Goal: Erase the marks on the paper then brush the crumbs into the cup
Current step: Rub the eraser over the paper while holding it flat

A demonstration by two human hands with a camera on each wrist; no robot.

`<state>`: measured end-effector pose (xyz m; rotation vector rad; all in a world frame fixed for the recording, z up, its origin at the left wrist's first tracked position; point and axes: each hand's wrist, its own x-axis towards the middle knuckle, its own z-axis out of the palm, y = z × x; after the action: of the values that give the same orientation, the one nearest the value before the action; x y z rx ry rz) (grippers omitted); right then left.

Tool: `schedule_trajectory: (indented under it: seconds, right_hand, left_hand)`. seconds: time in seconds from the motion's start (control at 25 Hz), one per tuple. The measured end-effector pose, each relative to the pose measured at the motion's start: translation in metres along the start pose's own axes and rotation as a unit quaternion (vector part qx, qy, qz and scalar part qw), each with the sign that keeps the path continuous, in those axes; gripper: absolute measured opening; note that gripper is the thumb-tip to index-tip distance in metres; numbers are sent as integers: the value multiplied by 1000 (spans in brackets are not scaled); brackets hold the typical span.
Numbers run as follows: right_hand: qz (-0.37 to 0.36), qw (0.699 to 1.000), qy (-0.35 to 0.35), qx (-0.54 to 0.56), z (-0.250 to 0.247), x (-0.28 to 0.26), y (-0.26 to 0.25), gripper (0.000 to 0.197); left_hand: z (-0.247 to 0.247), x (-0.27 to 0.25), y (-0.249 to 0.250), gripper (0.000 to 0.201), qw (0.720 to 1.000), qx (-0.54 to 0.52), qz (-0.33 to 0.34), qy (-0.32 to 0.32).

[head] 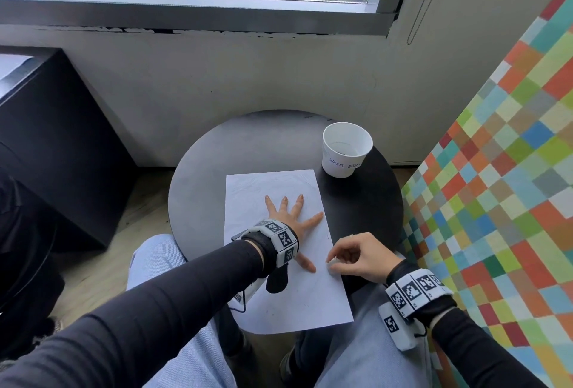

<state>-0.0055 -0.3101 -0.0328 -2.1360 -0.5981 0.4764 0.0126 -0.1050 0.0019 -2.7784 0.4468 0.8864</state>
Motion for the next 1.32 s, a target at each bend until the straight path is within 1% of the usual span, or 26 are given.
schedule_trajectory:
  seconds: [0.04, 0.16, 0.24, 0.36, 0.44, 0.52, 0.56, 0.64, 0.68, 0.72, 0.84, 0.88, 0.96, 1.0, 1.04, 1.12, 1.16, 1.28, 1.32]
  right_hand:
    - [-5, 1000, 3, -3, 2, 0, -1, 4]
    - [-25, 998, 65, 0, 2, 1, -5, 7]
    - [-28, 997, 75, -12, 2, 2, -4, 10]
    - [-23, 996, 83, -15, 2, 6, -2, 9]
    - [-19, 996, 88, -14, 2, 7, -1, 8]
    - [-15, 995, 102, -19, 4, 10, -1, 8]
    - [-12, 994, 109, -19, 4, 11, 0, 9]
    - [-5, 992, 123, -22, 4, 13, -1, 10]
    - [-8, 992, 121, -26, 4, 12, -1, 11]
    - [-15, 994, 104, -27, 5, 10, -1, 11]
    - [-47, 999, 2, -13, 11, 4, -6, 12]
    - [-53, 998, 1, -19, 12, 6, -6, 12]
    - [-51, 996, 63, -40, 8, 10, -5, 10]
    - [-48, 995, 79, -44, 7, 10, -4, 8]
    - [-53, 996, 68, -39, 7, 9, -4, 8]
    - [-65, 998, -7, -19, 11, 3, -4, 10]
    - [-65, 998, -17, -17, 11, 3, -5, 11]
    - [-54, 996, 58, -38, 6, 6, -1, 11]
    - [-55, 997, 48, -38, 5, 5, -1, 10]
  left_hand:
    - [0, 1, -1, 126, 1000, -1, -2, -1]
    - [-4, 8, -6, 126, 1000, -16, -16, -5]
    - [-7, 13, -11, 127, 999, -29, -30, -6]
    - [-15, 19, -16, 124, 998, -34, -46, -3]
    - [-18, 18, -14, 117, 1000, -5, -23, 16]
    - [-14, 13, -9, 110, 999, 27, 33, 30]
    - [-8, 10, -6, 111, 997, 30, 59, 26]
    - [4, 5, -1, 119, 996, 23, 79, 16]
    - [8, 2, 0, 123, 997, 19, 78, 14]
    - [11, 1, 1, 125, 997, 15, 75, 13]
    - [10, -1, 3, 130, 997, 30, 71, 7]
    - [9, -1, 3, 132, 997, 33, 70, 5]
    - [7, -1, 2, 134, 997, 29, 72, 4]
    - [8, -1, 3, 134, 997, 27, 73, 4]
    - [9, -1, 3, 134, 997, 28, 72, 4]
    - [9, -2, 4, 135, 997, 33, 67, 7]
    - [9, -2, 3, 135, 997, 36, 66, 7]
    - [7, -2, 3, 135, 997, 30, 67, 6]
    - [8, -3, 4, 134, 997, 25, 67, 5]
